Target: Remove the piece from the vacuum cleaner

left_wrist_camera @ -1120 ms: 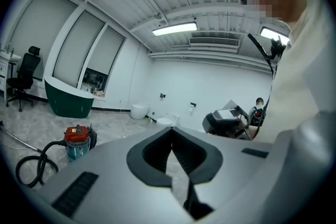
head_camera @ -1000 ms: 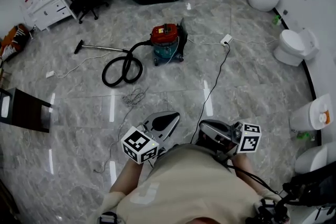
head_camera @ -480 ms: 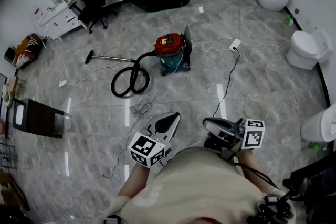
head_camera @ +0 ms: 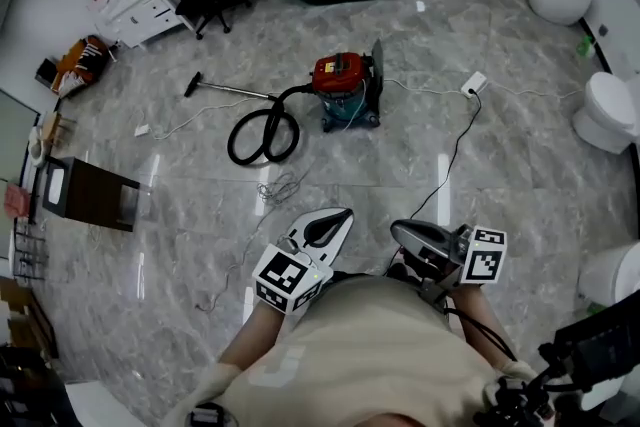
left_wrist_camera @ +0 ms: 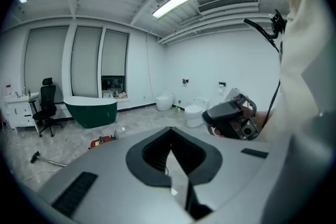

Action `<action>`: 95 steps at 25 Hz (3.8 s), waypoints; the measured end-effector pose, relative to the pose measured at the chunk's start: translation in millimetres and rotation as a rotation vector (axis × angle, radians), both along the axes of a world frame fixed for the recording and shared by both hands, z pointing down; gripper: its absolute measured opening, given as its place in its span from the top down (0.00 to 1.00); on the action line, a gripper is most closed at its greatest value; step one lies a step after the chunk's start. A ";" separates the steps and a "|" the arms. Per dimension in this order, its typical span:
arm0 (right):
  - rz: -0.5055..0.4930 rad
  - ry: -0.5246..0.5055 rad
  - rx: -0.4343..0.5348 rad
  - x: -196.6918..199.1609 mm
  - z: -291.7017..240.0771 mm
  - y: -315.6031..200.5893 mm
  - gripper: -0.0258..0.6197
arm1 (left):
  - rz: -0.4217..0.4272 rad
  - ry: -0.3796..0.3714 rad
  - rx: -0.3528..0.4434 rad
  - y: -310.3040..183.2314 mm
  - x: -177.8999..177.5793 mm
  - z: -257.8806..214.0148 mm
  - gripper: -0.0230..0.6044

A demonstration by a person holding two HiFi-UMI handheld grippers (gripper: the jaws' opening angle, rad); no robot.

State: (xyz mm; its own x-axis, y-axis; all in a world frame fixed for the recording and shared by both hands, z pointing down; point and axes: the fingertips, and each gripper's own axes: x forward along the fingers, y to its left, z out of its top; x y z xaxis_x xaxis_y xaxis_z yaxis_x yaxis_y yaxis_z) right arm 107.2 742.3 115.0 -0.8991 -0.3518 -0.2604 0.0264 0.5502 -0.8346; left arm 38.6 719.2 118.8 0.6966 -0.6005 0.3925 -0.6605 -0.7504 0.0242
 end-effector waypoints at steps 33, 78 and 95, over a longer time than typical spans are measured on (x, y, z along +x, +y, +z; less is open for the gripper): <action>0.212 0.201 -0.096 -71.2 0.1 -163.0 0.96 | 0.141 0.202 -0.135 -191.3 -77.2 2.6 0.97; -0.058 0.011 -0.020 90.5 -4.1 -293.4 0.96 | 0.024 0.027 -0.066 -304.9 97.8 -6.8 0.97; -0.070 0.115 -0.041 117.3 24.7 -320.9 0.96 | -0.014 0.054 -0.071 -345.3 115.8 10.5 0.97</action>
